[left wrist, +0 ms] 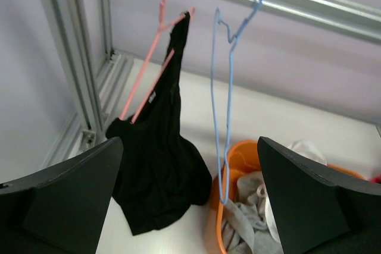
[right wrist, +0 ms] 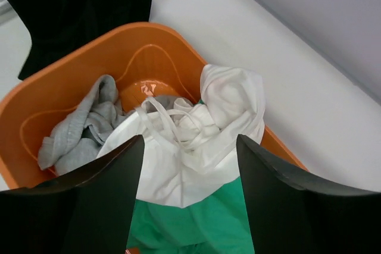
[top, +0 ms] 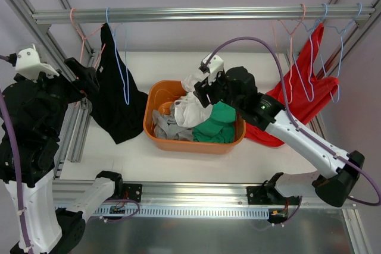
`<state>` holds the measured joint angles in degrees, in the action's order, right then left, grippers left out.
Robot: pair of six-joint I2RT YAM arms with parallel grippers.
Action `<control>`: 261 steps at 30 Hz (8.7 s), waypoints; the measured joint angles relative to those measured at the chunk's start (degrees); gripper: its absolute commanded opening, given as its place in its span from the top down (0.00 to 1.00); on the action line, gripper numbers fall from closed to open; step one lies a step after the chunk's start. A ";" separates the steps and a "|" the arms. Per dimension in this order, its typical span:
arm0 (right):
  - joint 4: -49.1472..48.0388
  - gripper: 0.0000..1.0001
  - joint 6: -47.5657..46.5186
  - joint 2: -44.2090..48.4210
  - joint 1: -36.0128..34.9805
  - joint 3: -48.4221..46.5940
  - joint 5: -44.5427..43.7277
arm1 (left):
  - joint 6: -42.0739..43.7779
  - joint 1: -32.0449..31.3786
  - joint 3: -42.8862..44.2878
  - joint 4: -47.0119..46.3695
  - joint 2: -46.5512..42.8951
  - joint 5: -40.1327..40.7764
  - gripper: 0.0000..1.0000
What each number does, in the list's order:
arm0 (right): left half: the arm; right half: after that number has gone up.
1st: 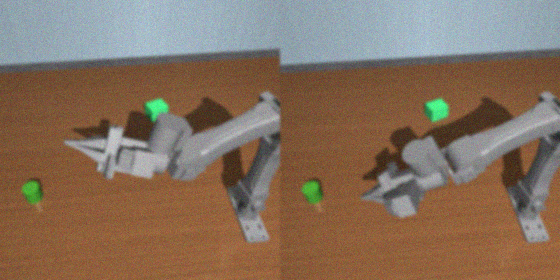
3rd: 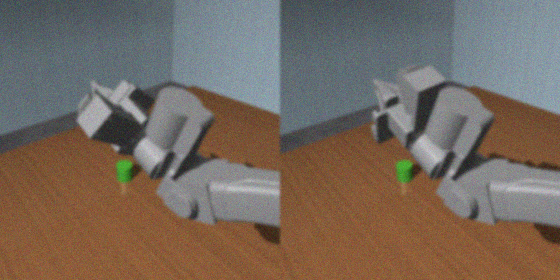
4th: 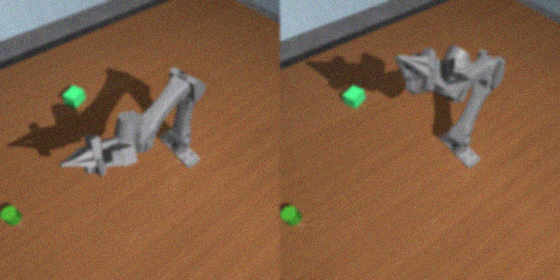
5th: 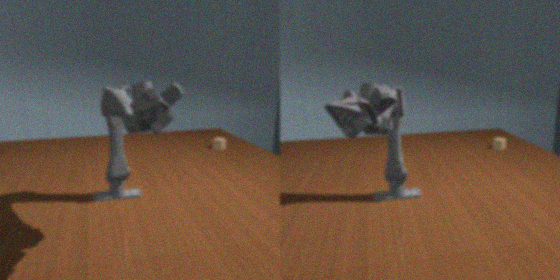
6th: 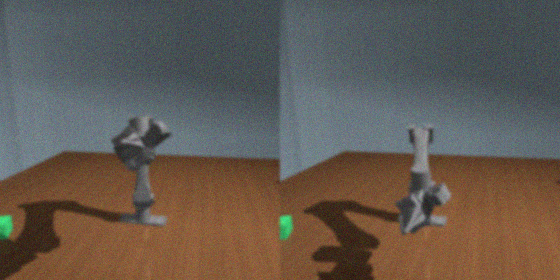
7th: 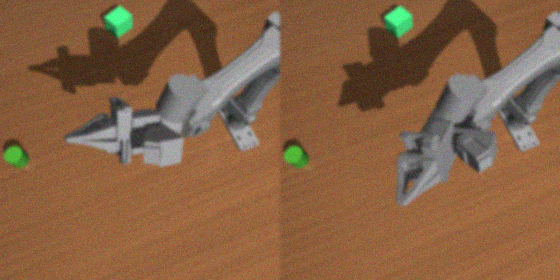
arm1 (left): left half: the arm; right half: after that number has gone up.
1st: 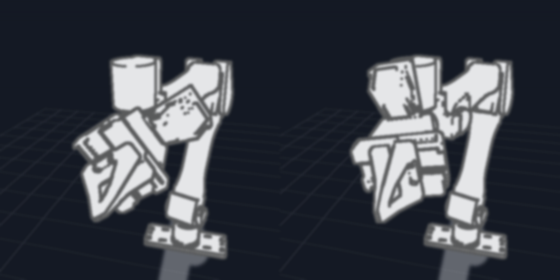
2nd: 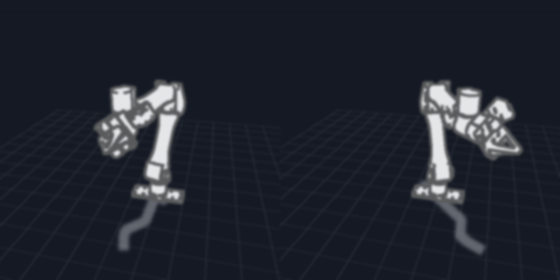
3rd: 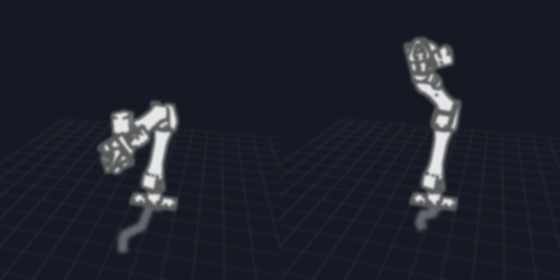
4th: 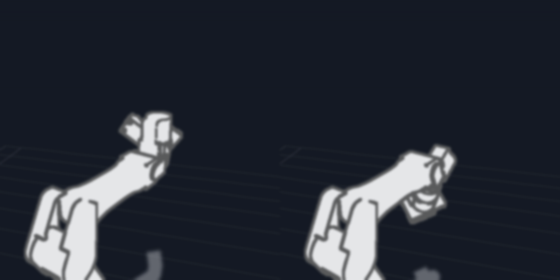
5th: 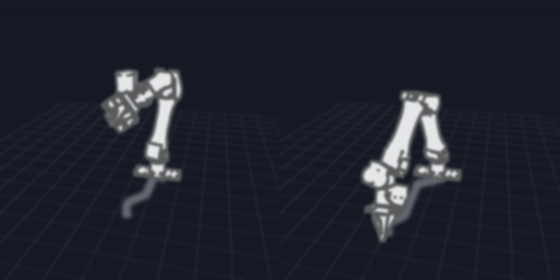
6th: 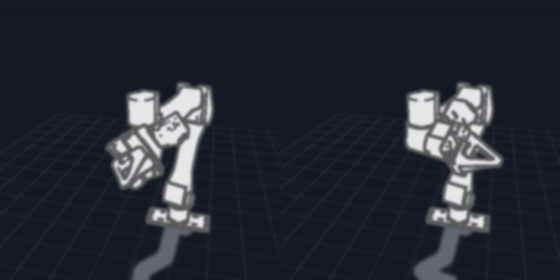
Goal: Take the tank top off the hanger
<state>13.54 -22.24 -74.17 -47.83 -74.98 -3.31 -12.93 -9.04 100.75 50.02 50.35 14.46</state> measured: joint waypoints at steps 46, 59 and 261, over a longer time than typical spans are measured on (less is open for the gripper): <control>-4.79 0.23 9.09 25.14 -5.11 24.26 23.63 | 5.88 18.88 -11.13 -6.60 18.82 -7.98 0.26; -6.10 0.23 9.11 25.16 -5.75 25.94 23.76 | 6.08 18.88 -12.20 -14.29 17.94 -10.71 0.66; -24.04 1.00 0.63 2.12 -29.18 11.65 13.35 | -5.75 9.84 -28.76 -33.16 -24.46 -27.82 1.00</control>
<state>-10.50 -21.61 -72.05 -77.01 -63.33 10.04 -18.68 0.80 71.99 16.86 25.89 -13.37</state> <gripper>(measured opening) 0.012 0.030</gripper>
